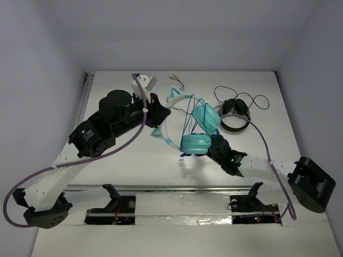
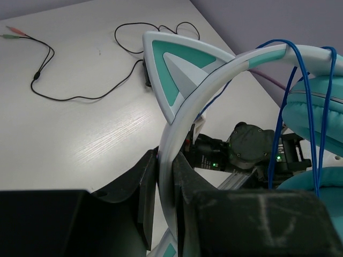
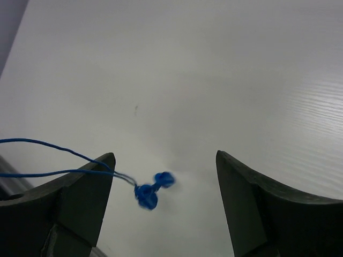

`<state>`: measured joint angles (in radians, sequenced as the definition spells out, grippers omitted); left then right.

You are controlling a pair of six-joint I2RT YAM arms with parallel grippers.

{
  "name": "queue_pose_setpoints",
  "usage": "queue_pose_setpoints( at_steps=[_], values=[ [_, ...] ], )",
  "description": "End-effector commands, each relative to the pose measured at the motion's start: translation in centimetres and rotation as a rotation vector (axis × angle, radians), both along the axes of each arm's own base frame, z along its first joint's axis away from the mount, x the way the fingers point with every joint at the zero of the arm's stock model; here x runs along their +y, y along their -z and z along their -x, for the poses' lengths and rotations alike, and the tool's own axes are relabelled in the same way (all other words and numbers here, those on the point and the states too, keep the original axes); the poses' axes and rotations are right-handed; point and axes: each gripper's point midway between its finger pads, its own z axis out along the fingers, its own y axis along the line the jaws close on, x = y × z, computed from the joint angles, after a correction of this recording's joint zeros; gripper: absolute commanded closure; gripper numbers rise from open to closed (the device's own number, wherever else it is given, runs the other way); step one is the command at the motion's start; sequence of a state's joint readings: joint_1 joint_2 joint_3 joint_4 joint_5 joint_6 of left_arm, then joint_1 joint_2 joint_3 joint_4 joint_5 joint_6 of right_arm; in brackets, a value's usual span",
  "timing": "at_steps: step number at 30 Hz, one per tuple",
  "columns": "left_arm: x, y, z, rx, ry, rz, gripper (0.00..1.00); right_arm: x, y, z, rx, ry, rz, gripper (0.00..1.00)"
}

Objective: Wrap the headphones

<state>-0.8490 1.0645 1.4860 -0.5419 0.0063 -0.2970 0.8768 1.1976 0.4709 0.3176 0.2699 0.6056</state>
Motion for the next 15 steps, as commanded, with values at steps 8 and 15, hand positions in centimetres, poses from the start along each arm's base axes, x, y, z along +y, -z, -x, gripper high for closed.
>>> queue_pose_setpoints(
  at_steps=[8, 15],
  values=[
    [-0.1, -5.7, 0.9, -0.088, 0.023, 0.182, 1.00, 6.4, -8.8, -2.4, -0.306, -0.149, -0.310, 1.00],
    [0.3, -6.2, -0.4, -0.111, -0.038, 0.171, 1.00, 5.9, -7.9, -1.2, -0.246, -0.174, -0.296, 1.00]
  ],
)
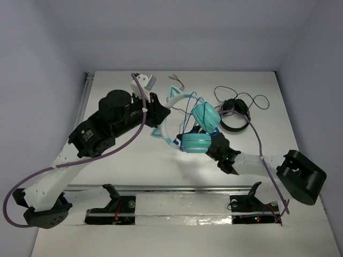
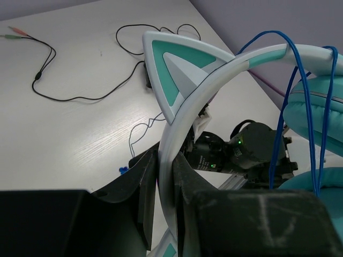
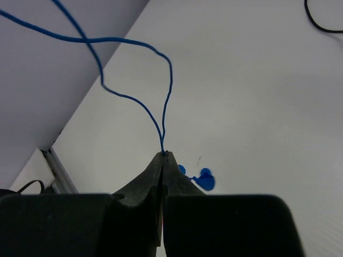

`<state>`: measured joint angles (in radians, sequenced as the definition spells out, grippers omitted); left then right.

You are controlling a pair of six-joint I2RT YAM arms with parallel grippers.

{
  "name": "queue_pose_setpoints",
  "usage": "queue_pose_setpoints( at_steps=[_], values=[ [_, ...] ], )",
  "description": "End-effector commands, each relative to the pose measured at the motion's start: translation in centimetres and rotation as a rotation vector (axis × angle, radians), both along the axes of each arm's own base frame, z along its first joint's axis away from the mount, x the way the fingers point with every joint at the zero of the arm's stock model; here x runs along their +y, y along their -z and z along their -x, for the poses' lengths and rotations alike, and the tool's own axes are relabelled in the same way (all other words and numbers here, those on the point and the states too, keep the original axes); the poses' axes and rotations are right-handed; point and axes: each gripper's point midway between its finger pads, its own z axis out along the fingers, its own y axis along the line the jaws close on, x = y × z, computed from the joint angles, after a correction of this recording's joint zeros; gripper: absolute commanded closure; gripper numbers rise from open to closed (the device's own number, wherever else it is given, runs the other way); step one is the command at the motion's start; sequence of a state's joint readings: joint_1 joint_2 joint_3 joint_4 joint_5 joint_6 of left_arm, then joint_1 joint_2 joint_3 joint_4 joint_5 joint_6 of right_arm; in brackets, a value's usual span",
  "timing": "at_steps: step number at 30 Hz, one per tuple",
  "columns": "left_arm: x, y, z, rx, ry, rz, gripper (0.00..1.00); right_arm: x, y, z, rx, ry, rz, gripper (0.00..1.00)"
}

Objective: Wrap the headphones

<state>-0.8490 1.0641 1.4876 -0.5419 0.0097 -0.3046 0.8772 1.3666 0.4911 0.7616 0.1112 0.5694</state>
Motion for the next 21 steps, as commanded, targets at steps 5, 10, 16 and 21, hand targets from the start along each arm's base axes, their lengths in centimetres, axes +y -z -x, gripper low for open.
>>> queue_pose_setpoints(
  at_steps=[5, 10, 16, 21],
  values=[
    [-0.9, -6.4, -1.2, -0.120, -0.025, 0.170, 1.00, -1.3, -2.3, 1.1, -0.040, 0.003, -0.069, 1.00],
    [-0.6, -7.2, -3.4, -0.137, -0.101, 0.161, 1.00, -1.2, -1.5, 2.2, 0.027, -0.036, -0.062, 1.00],
    [1.0, -6.2, -7.8, -0.137, -0.263, 0.148, 1.00, -0.4, 0.6, 6.7, 0.113, -0.114, -0.021, 1.00],
    [4.2, -3.1, -11.7, -0.097, -0.437, 0.112, 1.00, 0.3, 1.5, 10.8, 0.173, -0.179, 0.019, 1.00]
  ],
)
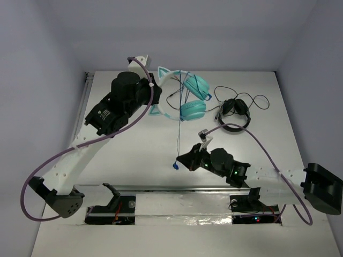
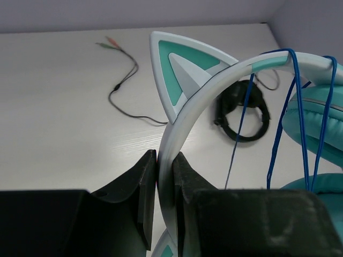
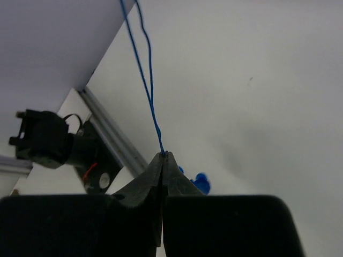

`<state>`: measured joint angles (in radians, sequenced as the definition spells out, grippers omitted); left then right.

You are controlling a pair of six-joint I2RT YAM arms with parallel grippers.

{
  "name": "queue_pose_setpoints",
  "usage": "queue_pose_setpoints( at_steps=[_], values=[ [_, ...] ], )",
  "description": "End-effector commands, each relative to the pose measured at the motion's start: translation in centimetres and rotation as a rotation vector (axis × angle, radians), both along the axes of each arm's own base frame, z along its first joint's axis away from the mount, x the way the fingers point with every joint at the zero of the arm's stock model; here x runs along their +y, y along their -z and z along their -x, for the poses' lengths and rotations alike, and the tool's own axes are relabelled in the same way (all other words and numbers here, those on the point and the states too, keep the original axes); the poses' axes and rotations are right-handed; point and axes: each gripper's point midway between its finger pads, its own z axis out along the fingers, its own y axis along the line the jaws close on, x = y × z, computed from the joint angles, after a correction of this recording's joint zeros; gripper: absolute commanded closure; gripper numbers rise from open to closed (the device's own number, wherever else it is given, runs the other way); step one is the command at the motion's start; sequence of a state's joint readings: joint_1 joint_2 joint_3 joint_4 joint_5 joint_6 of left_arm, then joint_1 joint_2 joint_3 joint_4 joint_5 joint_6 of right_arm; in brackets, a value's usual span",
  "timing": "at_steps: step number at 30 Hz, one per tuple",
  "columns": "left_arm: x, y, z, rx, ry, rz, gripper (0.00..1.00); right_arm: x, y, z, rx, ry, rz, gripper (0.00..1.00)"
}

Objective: Wrap the headphones

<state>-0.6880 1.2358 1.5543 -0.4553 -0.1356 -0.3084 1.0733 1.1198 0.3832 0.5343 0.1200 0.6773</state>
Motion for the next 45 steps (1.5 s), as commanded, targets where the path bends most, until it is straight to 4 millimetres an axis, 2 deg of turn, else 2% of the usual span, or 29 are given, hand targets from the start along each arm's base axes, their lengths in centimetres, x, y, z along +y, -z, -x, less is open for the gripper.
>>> queue_pose_setpoints(
  at_steps=[1, 2, 6, 8, 10, 13, 14, 15, 17, 18, 20, 21, 23, 24, 26, 27, 29, 30, 32, 33, 34, 36, 41, 42, 45],
  values=[
    [2.5, -3.4, -2.8, -0.106, -0.158, 0.129, 1.00, 0.1, 0.3, 2.2, 0.046, -0.027, 0.015, 1.00],
    [3.2, -2.9, -3.4, -0.098, -0.187, 0.122, 1.00, 0.2, 0.1, 3.2, 0.050, -0.051, 0.020, 1.00],
    [4.7, -0.5, -4.7, -0.072, -0.295, 0.060, 1.00, -0.1, -1.4, 4.8, 0.052, -0.087, 0.008, 1.00],
    [5.0, 0.4, -4.9, -0.056, -0.316, 0.040, 1.00, -0.1, -2.5, 5.7, 0.054, -0.121, -0.002, 1.00],
    [5.7, 1.8, -5.4, -0.037, -0.358, 0.019, 1.00, -0.2, -4.8, 6.3, 0.038, -0.155, -0.043, 1.00],
    [5.8, 4.3, -5.7, 0.002, -0.385, 0.010, 1.00, -0.2, -5.9, 7.1, 0.040, -0.202, -0.039, 1.00],
    [5.7, 5.4, -5.8, 0.021, -0.388, 0.001, 1.00, 0.0, -6.8, 7.3, 0.040, -0.215, -0.045, 1.00],
    [5.5, 7.3, -5.7, 0.052, -0.383, -0.016, 1.00, 0.2, -7.2, 7.5, 0.039, -0.231, -0.051, 1.00],
    [5.5, 9.2, -5.8, 0.076, -0.392, -0.013, 1.00, 0.7, -8.9, 8.4, 0.032, -0.286, -0.095, 1.00],
    [5.6, 11.7, -5.5, 0.112, -0.395, -0.040, 1.00, 0.8, -9.5, 8.4, 0.031, -0.290, -0.110, 1.00],
    [5.2, 13.4, -5.2, 0.129, -0.385, -0.033, 1.00, 0.9, -10.8, 8.4, 0.015, -0.288, -0.145, 1.00],
    [4.8, 15.8, -4.5, 0.164, -0.367, -0.055, 1.00, 1.1, -12.0, 8.3, 0.001, -0.287, -0.171, 1.00],
    [4.1, 17.2, -3.8, 0.177, -0.351, -0.051, 1.00, 1.4, -13.3, 7.8, -0.015, -0.265, -0.202, 1.00],
    [3.5, 19.1, -2.7, 0.202, -0.333, -0.071, 1.00, 1.5, -14.3, 7.2, -0.026, -0.238, -0.221, 1.00],
    [2.9, 20.1, -1.6, 0.212, -0.313, -0.065, 1.00, 1.4, -15.4, 6.0, -0.046, -0.172, -0.252, 1.00],
    [2.2, 21.8, -0.2, 0.232, -0.283, -0.083, 1.00, 1.5, -15.7, 5.5, -0.050, -0.149, -0.263, 1.00],
    [1.6, 22.6, 1.0, 0.244, -0.272, -0.059, 1.00, 1.2, -16.4, 4.0, -0.062, -0.062, -0.293, 1.00],
    [1.7, 23.9, 1.8, 0.262, -0.268, -0.070, 1.00, 1.2, -16.4, 3.4, -0.056, -0.030, -0.301, 1.00],
    [0.5, 24.7, 3.3, 0.282, -0.229, -0.044, 1.00, 0.8, -16.5, 2.1, -0.065, 0.052, -0.342, 1.00],
    [0.3, 26.0, 4.2, 0.310, -0.208, -0.049, 1.00, 0.7, -16.4, 1.6, -0.056, 0.081, -0.352, 1.00],
    [-0.5, 26.3, 5.0, 0.323, -0.185, -0.030, 1.00, 0.4, -15.9, 0.6, -0.052, 0.145, -0.348, 1.00],
    [-0.9, 27.5, 6.0, 0.348, -0.171, -0.040, 1.00, 0.0, -16.0, -0.5, -0.056, 0.213, -0.386, 1.00],
    [-2.4, 29.0, 8.4, 0.389, -0.124, -0.073, 1.00, -1.1, -13.7, -4.8, -0.044, 0.479, -0.350, 1.00],
    [-2.6, 28.9, 8.5, 0.393, -0.126, -0.067, 1.00, -1.3, -13.8, -5.6, -0.039, 0.509, -0.359, 1.00],
    [-3.0, 29.1, 9.2, 0.403, -0.118, -0.078, 1.00, -1.7, -12.5, -7.8, -0.036, 0.615, -0.323, 1.00]
  ],
)
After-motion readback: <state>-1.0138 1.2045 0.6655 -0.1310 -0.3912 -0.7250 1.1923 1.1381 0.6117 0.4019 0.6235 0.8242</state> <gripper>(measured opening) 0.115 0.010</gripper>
